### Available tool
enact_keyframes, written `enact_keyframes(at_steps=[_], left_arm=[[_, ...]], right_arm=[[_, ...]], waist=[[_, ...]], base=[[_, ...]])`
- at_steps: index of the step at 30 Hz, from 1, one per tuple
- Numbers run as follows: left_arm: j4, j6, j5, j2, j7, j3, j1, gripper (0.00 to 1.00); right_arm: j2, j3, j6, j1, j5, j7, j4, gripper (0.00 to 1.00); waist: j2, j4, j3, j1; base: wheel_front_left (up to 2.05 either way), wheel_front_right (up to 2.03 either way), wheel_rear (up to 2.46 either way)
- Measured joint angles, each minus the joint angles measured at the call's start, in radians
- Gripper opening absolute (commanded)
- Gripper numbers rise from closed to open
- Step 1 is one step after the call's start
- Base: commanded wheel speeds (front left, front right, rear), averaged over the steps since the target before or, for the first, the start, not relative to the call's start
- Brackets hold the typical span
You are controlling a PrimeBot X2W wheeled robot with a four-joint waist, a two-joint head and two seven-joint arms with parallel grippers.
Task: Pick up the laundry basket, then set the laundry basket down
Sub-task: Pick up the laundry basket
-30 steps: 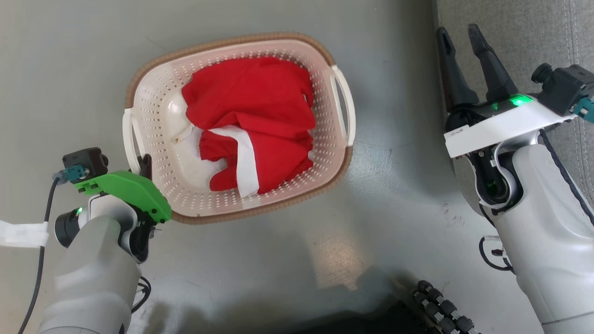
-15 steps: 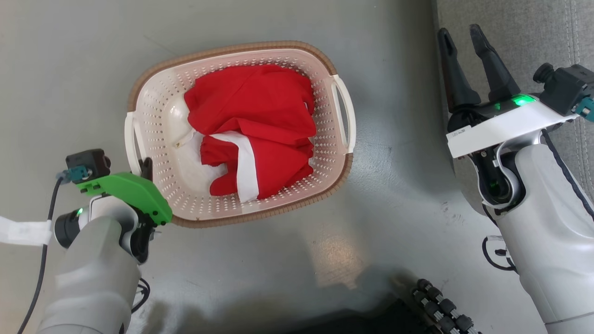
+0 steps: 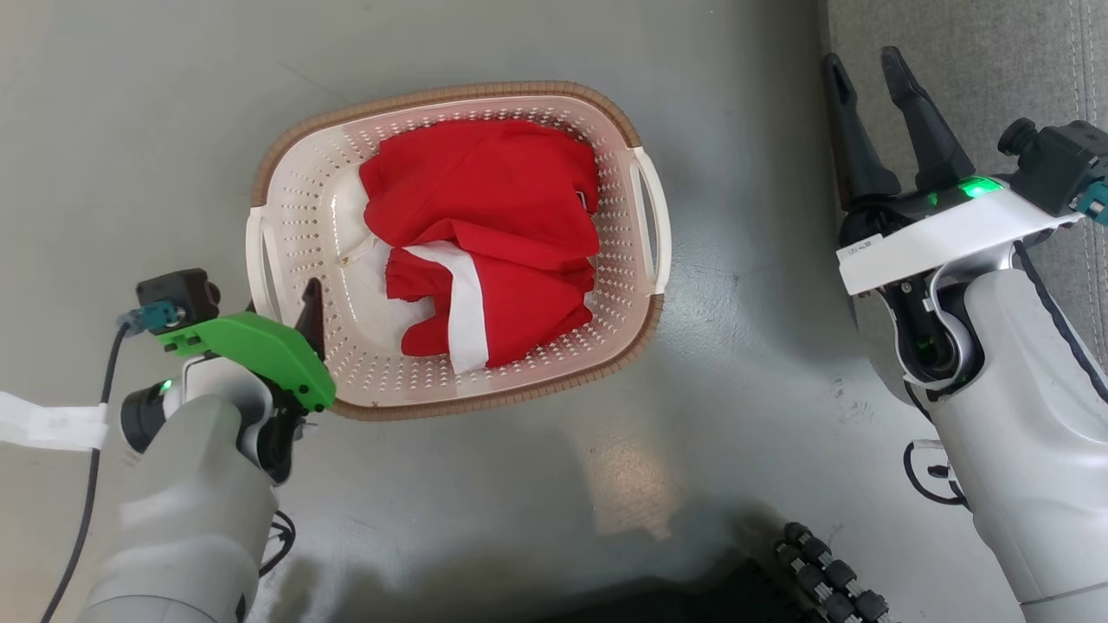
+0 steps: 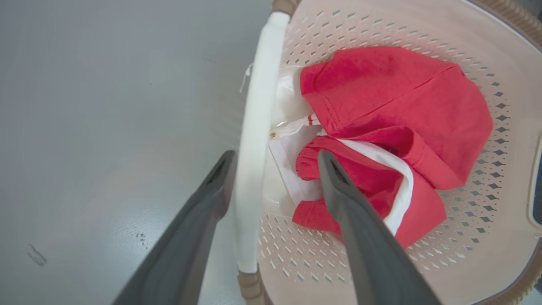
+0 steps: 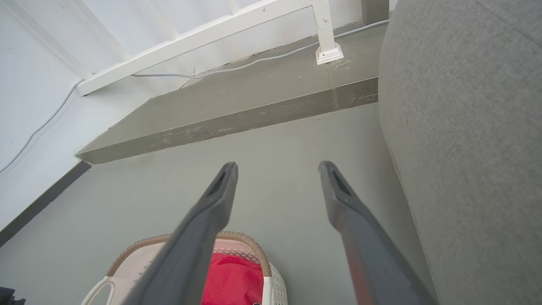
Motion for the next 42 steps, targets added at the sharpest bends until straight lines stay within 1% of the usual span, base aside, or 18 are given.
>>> enact_keyframes(at_steps=[9, 17, 26, 34, 38, 39, 42], left_arm=[[0.011, -0.003, -0.001, -0.006, -0.018, -0.015, -0.001, 1.00], [-0.007, -0.003, 0.002, 0.026, -0.043, -0.042, 0.002, 1.00], [-0.063, -0.003, 0.009, 0.044, -0.062, -0.077, 0.039, 1.00], [-0.160, -0.003, 0.024, 0.065, -0.071, -0.109, 0.096, 1.00], [-0.244, -0.003, 0.039, 0.082, -0.071, -0.084, 0.119, 1.00], [-0.244, -0.003, 0.039, 0.082, -0.071, -0.084, 0.119, 1.00], [-0.305, -0.003, 0.058, 0.087, -0.071, -0.058, 0.133, 1.00]], right_arm=[[0.004, 0.003, 0.000, 0.000, 0.000, 0.000, 0.016, 1.00], [0.018, 0.006, 0.000, 0.000, 0.000, 0.000, 0.033, 1.00], [0.041, 0.007, 0.000, 0.010, 0.015, 0.000, 0.063, 1.00], [0.039, -0.008, 0.000, 0.074, 0.016, 0.000, 0.089, 1.00], [0.031, -0.029, 0.000, 0.096, 0.016, 0.000, 0.091, 1.00], [0.031, -0.029, 0.000, 0.096, 0.016, 0.000, 0.091, 1.00], [0.030, -0.038, 0.000, 0.113, 0.012, 0.000, 0.091, 1.00]], waist=[[0.0000, 0.007, -0.026, 0.0000], [0.0000, 0.007, -0.084, 0.0000], [0.0000, 0.007, -0.179, 0.0000], [0.0000, 0.012, -0.297, 0.0000], [0.0000, 0.019, -0.352, 0.0000], [0.0000, 0.019, -0.352, 0.0000], [0.0000, 0.026, -0.394, 0.0000]], base=[[0.00, 0.00, 0.00], [0.00, 0.00, 0.00], [0.00, 0.00, 0.00], [0.00, 0.00, 0.00], [0.00, 0.00, 0.00], [0.00, 0.00, 0.00], [0.00, 0.00, 0.00]])
